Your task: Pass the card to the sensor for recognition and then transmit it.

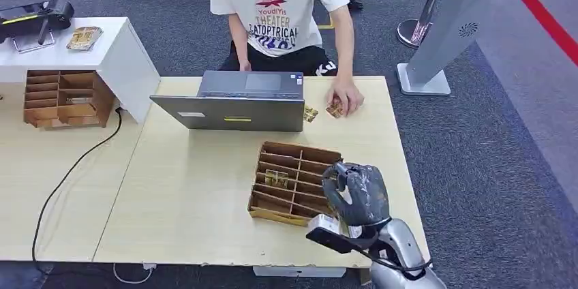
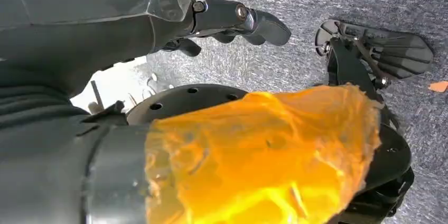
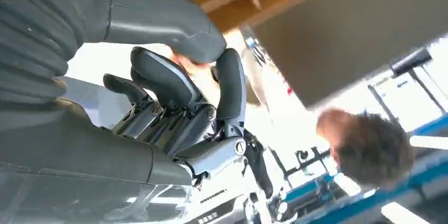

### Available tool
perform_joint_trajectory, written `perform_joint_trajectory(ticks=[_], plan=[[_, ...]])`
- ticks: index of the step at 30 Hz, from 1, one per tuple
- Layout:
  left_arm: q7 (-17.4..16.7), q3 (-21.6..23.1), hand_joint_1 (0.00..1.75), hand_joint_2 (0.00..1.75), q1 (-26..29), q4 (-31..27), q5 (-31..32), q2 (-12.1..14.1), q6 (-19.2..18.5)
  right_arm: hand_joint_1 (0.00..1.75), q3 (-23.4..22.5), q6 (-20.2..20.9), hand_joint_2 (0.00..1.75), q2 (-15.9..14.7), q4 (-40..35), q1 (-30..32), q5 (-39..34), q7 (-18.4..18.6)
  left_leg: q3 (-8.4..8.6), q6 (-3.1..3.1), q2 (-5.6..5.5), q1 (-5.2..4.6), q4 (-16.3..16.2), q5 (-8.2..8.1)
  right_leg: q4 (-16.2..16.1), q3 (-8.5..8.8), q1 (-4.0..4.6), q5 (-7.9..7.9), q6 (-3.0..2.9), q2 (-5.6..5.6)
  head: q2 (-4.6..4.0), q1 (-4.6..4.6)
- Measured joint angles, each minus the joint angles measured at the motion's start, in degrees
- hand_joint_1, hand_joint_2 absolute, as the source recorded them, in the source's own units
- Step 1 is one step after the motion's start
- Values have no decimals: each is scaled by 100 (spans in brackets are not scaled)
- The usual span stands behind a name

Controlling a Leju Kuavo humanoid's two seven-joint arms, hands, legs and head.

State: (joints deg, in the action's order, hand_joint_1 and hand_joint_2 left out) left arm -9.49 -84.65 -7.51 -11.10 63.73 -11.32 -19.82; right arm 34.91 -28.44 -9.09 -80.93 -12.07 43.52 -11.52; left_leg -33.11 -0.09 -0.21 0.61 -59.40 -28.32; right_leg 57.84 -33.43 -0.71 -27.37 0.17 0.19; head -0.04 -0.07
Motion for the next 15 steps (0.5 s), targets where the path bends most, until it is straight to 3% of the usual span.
perform_joint_trajectory(ticks=[12, 15], plan=[[2, 0, 0, 0, 1, 0, 7, -2, -2, 175, -282, 17, 175, 120, -645, -5, -431, -171, 0, 0, 0, 0, 0, 0, 0, 0, 0, 0, 0, 0, 0, -2], [2, 0, 0, 0, 1, 0, 4, 0, -7, 131, -328, 48, 175, 133, -689, -7, -464, -179, 0, 0, 0, 0, 0, 0, 0, 0, 0, 0, 0, -1, 0, 0]])
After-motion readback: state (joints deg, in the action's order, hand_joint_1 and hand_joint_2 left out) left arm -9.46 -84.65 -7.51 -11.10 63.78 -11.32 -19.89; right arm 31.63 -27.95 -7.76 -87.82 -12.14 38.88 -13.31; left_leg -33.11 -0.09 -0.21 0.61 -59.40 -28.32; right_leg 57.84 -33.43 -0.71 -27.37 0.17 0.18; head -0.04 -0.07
